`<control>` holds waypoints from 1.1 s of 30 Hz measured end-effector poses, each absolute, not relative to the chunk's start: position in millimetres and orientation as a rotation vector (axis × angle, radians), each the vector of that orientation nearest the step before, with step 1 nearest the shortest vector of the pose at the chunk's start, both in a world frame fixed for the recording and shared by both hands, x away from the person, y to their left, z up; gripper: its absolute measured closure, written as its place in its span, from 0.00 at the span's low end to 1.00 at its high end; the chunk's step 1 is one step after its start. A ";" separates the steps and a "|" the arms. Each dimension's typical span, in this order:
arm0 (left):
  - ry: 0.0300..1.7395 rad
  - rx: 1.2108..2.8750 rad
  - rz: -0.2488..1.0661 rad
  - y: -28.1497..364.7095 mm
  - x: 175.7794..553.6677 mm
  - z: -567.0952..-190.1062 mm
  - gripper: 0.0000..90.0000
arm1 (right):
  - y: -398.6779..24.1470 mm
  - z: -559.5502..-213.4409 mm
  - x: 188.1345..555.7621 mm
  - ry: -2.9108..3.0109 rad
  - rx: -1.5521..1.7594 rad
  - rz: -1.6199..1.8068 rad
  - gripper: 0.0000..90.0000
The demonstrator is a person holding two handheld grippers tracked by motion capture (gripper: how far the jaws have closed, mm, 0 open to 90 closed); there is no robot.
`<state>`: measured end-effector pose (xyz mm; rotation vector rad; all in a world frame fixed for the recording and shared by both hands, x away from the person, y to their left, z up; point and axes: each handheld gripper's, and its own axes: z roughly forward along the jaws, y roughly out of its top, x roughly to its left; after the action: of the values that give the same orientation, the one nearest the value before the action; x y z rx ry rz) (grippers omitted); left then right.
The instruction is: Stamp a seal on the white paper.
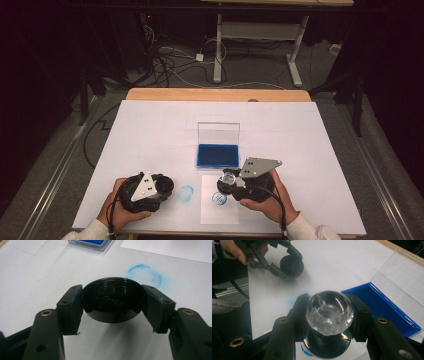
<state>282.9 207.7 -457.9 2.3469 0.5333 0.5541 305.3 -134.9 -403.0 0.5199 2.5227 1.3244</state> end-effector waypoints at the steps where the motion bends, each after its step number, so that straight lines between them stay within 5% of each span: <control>1: 0.534 2.346 0.554 207.7 282.9 -457.9 0.40 | -134.9 -403.0 305.4 2.523 0.521 1.327 0.63; 33: 0.437 2.309 0.460 164.9 290.0 -460.5 0.40 | -137.7 -381.2 301.6 2.467 0.507 1.437 0.63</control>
<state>290.0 164.9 -460.5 2.3085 0.4374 0.4605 301.6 -137.7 -381.2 0.5073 2.4671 1.4365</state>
